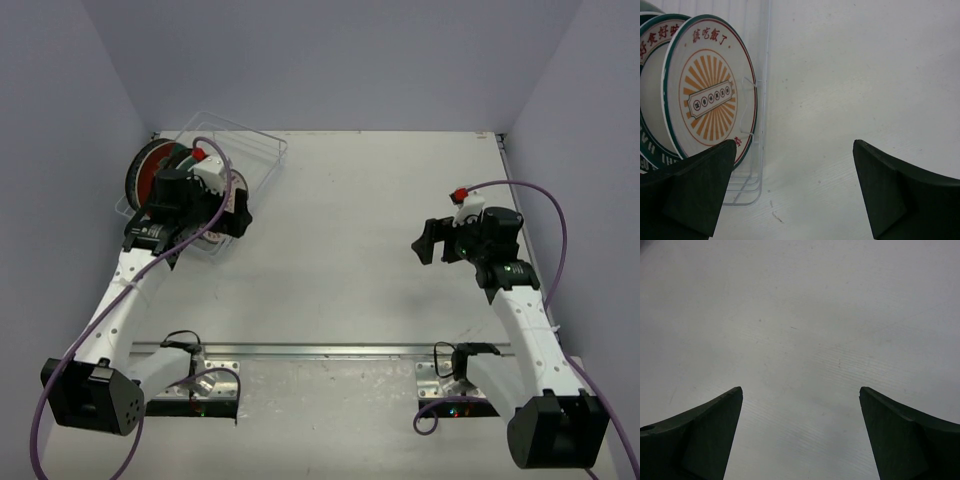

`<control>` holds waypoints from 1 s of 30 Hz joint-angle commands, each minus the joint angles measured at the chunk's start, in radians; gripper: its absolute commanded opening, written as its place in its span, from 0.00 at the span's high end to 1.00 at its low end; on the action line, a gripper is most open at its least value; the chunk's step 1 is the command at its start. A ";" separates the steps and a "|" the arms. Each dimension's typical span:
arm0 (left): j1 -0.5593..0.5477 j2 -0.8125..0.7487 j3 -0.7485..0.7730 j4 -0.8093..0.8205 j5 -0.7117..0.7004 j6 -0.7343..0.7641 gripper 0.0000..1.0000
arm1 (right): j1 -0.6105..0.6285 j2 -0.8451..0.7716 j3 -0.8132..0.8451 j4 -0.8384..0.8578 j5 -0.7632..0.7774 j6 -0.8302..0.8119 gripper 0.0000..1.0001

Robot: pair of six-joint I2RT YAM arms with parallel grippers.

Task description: Unload the plates from the dish rack

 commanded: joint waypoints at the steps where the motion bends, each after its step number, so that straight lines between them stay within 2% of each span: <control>1: -0.008 -0.001 0.092 0.036 -0.128 0.017 0.00 | 0.000 0.005 0.036 0.049 -0.021 0.004 0.01; 5: -0.008 0.039 0.169 0.028 -0.295 0.004 0.00 | -0.002 0.012 0.042 0.050 -0.013 0.013 0.01; 11: -0.008 0.215 0.355 -0.063 -0.401 0.018 0.23 | 0.000 0.025 0.072 0.028 -0.019 0.005 0.01; 13: -0.004 0.283 0.406 -0.094 -0.425 0.011 0.26 | 0.000 0.030 0.071 0.027 -0.035 0.008 0.01; 22: 0.010 0.468 0.503 -0.110 -0.418 -0.001 0.46 | -0.002 0.036 0.082 0.011 -0.055 0.016 0.01; 27: 0.027 0.529 0.522 -0.109 -0.407 -0.009 0.58 | 0.000 0.032 0.071 0.010 -0.063 0.019 0.01; 30: 0.028 0.553 0.510 -0.103 -0.404 -0.006 0.62 | -0.002 0.032 0.066 0.011 -0.062 0.016 0.01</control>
